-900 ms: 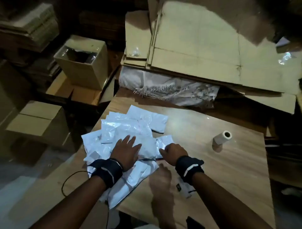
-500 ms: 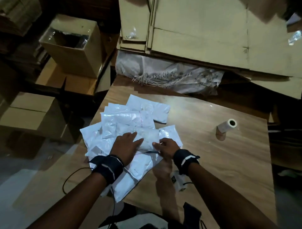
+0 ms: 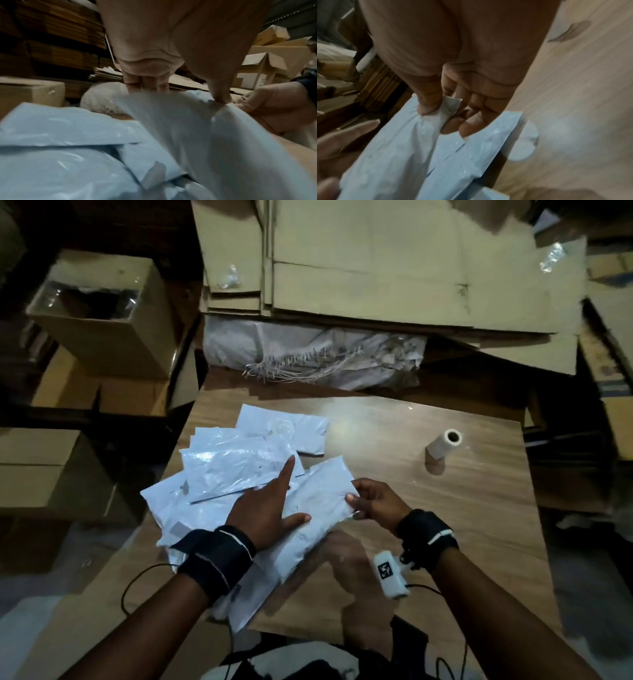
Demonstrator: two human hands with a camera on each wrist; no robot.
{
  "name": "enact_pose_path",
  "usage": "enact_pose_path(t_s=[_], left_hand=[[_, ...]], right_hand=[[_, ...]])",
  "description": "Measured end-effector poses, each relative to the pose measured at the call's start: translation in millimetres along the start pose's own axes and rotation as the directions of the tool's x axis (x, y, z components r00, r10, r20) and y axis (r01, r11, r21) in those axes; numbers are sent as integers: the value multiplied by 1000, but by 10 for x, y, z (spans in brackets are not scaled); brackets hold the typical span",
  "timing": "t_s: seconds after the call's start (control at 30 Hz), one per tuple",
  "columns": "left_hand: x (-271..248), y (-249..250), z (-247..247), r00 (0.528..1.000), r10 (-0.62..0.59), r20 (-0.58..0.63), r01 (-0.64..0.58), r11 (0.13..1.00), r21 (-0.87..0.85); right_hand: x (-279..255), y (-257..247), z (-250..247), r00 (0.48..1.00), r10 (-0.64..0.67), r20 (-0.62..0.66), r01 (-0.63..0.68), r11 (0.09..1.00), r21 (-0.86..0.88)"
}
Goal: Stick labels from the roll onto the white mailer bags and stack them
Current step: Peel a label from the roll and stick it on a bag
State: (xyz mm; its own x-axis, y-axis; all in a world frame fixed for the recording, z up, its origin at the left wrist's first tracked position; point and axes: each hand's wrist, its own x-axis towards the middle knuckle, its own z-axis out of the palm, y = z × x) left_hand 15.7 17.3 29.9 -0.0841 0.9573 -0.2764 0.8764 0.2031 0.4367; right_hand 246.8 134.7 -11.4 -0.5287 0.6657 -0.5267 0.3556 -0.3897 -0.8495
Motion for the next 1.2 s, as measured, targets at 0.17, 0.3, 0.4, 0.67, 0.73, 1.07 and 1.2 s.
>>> enact_pose_path(t_s=[0.17, 0.3, 0.4, 0.67, 0.73, 1.07, 1.2], left_hand=[[-14, 449, 734, 986, 113, 119, -78, 960, -269], [118, 787, 1350, 984, 93, 154, -43, 953, -301], [178, 946, 1566, 967, 72, 243, -11, 970, -242], [454, 1130, 1507, 906, 228, 356, -368, 840, 399], [538, 1174, 1532, 887, 188, 422, -385, 806, 450], [640, 1381, 1619, 884, 18, 466, -307, 774, 553], [625, 1403, 1646, 887, -5, 461, -301, 750, 588]], right_hand=[[-272, 239, -520, 970, -38, -239, 7, 992, -127], [-280, 532, -786, 904, -74, -421, -85, 934, -347], [-303, 681, -882, 916, -1, -401, -244, 793, -559], [-558, 981, -681, 990, -81, 119, 137, 273, -952], [-514, 1150, -589, 991, -12, 134, 132, 262, -956], [-457, 1319, -602, 988, -60, 145, 157, 343, -926], [-450, 1345, -595, 988, -62, 142, 155, 354, -922]])
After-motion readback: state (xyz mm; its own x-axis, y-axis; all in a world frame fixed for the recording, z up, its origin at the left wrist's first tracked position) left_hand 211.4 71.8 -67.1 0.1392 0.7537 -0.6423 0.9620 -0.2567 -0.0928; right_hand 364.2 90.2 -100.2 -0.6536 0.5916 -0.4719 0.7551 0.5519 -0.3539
